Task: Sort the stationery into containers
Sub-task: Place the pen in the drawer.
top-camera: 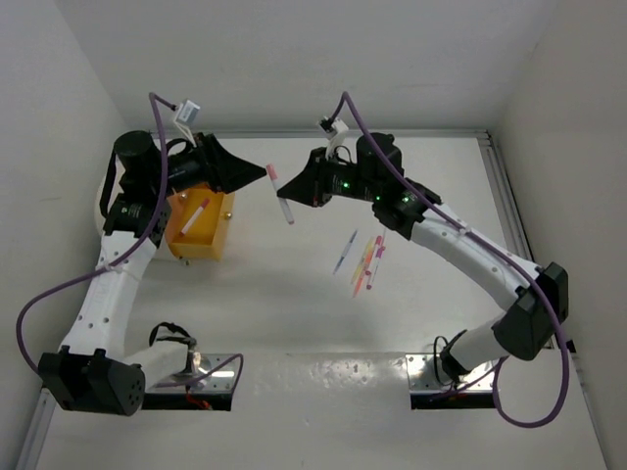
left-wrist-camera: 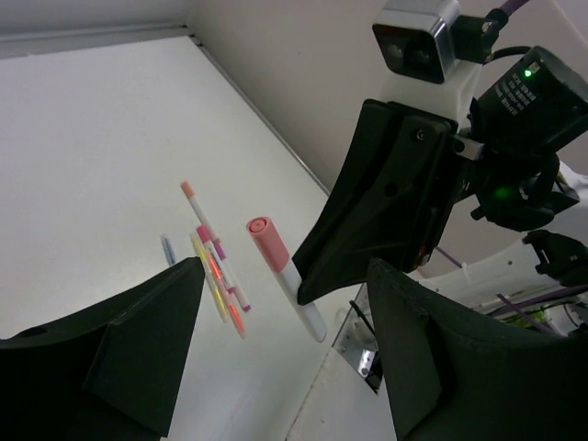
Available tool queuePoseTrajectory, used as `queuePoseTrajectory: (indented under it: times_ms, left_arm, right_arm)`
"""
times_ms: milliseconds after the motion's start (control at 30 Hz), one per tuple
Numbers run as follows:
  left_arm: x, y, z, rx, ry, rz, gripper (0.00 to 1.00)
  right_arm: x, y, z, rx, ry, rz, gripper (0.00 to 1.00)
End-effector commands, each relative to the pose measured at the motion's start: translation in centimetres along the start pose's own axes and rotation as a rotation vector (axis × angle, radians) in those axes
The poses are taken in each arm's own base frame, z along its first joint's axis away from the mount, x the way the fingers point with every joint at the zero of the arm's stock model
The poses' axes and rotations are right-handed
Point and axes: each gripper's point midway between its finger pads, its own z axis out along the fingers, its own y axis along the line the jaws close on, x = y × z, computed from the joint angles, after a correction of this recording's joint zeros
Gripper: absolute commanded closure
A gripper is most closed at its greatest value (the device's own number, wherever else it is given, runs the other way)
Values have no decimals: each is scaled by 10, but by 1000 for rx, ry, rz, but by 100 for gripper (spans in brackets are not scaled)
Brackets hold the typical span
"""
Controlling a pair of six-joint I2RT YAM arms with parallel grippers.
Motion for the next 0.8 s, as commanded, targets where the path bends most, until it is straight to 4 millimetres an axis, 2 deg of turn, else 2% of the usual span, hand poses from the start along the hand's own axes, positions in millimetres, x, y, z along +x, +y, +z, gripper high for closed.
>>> queuePoseTrajectory:
  times_ms: [0,133,233,400,500,533,600,633,700,733,767]
  left_arm:
    - [-4,-12,-1,16,-30,21,22]
    - [-3,-10,1,12,-24,9,26]
    - [-6,-10,1,11,-24,15,32]
    - [3,-6,1,11,-2,-12,37]
    - [2,-9,0,22,-1,3,52]
    - [2,-10,0,23,-3,4,61]
    - [3,-12,0,40,3,2,68]
    - [3,-11,-1,41,3,-3,74]
    - [-4,-7,-4,36,-3,-9,84]
    - [-8,-4,-6,26,-4,-14,87]
    - [-19,6,-14,-23,-9,0,94]
  right_arm:
    - [-25,25,7,-67,-73,-28,100]
    - [-28,36,15,-93,-71,-34,100]
    - [-28,43,20,-112,-72,-33,100]
    - [-32,54,27,-137,-78,-37,100]
    - [-34,58,29,-146,-80,-39,100]
    - [-34,59,29,-148,-81,-40,100]
    - [-36,60,30,-149,-86,-50,100]
    - [-36,60,30,-148,-83,-49,85]
    - [-35,57,28,-136,-71,-51,44]
    - [-35,48,25,-105,-64,-38,20]
    - [-36,41,22,-83,-61,-28,11]
